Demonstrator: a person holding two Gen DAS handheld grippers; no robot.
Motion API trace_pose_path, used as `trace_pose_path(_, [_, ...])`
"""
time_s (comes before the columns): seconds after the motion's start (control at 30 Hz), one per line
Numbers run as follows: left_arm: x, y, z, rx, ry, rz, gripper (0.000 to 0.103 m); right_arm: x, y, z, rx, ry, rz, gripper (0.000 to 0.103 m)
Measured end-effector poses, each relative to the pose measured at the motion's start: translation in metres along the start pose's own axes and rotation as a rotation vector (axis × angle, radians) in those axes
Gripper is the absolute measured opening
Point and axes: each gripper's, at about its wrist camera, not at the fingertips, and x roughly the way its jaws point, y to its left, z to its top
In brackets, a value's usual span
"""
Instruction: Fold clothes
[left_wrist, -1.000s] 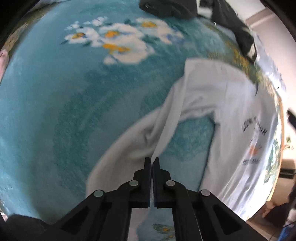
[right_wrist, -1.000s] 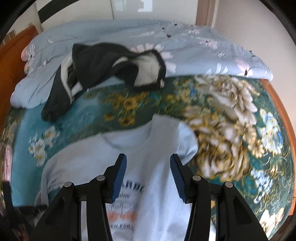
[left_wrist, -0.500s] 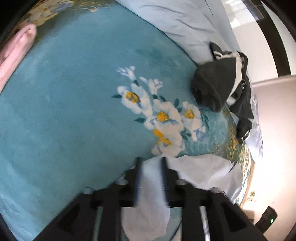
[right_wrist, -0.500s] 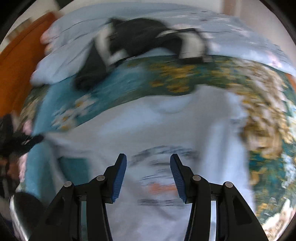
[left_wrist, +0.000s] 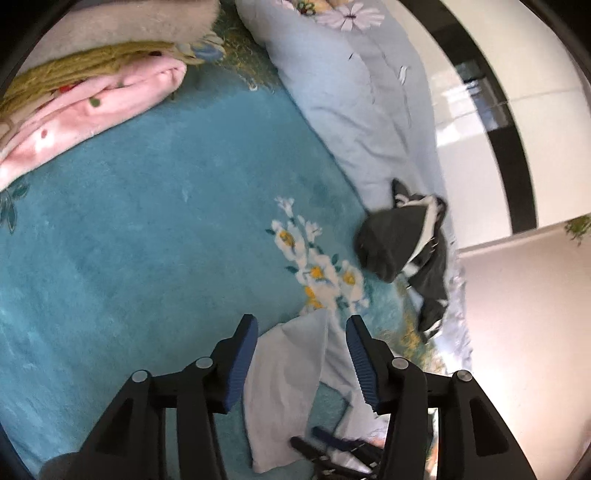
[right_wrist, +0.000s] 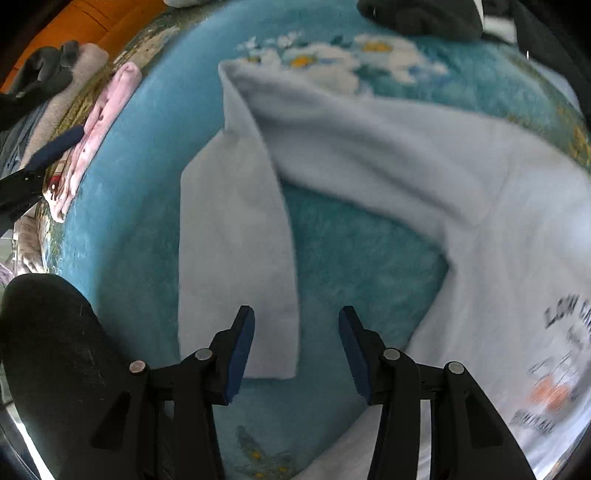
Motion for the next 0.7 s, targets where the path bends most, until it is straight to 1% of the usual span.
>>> trace_pose_path(0.03, [0.0, 0.001, 0.0, 0.002, -0.009, -0.014, 0.054, 0.002, 0.003, -0.003, 0.009, 0.011, -0.002, 0.031])
trace_pose_path(0.07, [-0.002, 0.001, 0.0, 0.008, -0.013, -0.027, 0.054, 0.004, 0.005, -0.006, 0.018, 0.023, -0.004, 0.006])
trace_pose_path(0.1, [-0.003, 0.002, 0.0, 0.015, -0.017, -0.041, 0.054, 0.006, 0.008, -0.009, 0.028, 0.034, -0.006, 0.002])
trace_pose_path(0.17, [-0.003, 0.006, 0.001, 0.014, -0.017, -0.068, 0.054, 0.001, 0.013, -0.01, 0.046, 0.025, 0.005, 0.002])
trace_pose_path(0.2, [-0.002, 0.01, 0.003, -0.006, -0.012, -0.08, 0.055, -0.002, 0.016, -0.011, 0.054, 0.021, 0.011, 0.002])
trace_pose_path(0.23, [-0.002, 0.015, 0.004, -0.029, -0.005, -0.091, 0.055, -0.015, 0.021, -0.004, 0.047, -0.009, 0.013, 0.002])
trace_pose_path(0.33, [-0.006, 0.032, 0.009, -0.108, -0.019, -0.169, 0.057, -0.055, 0.038, 0.018, 0.022, -0.103, 0.019, 0.002])
trace_pose_path(0.43, [-0.013, 0.045, 0.013, -0.167, -0.061, -0.218, 0.059, -0.097, 0.059, 0.055, -0.041, -0.201, 0.014, 0.002])
trace_pose_path(0.47, [-0.014, 0.05, 0.014, -0.188, -0.07, -0.225, 0.06, -0.109, 0.069, 0.075, -0.065, -0.226, 0.014, 0.002])
trace_pose_path(0.57, [-0.014, 0.066, 0.018, -0.257, -0.089, -0.246, 0.06, -0.12, 0.097, 0.126, -0.126, -0.246, 0.008, 0.002])
trace_pose_path(0.67, [-0.011, 0.078, 0.02, -0.321, -0.101, -0.269, 0.061, -0.118, 0.129, 0.164, -0.203, -0.216, -0.01, 0.002])
trace_pose_path(0.7, [-0.01, 0.081, 0.021, -0.335, -0.106, -0.273, 0.061, -0.112, 0.139, 0.175, -0.23, -0.207, -0.029, 0.002])
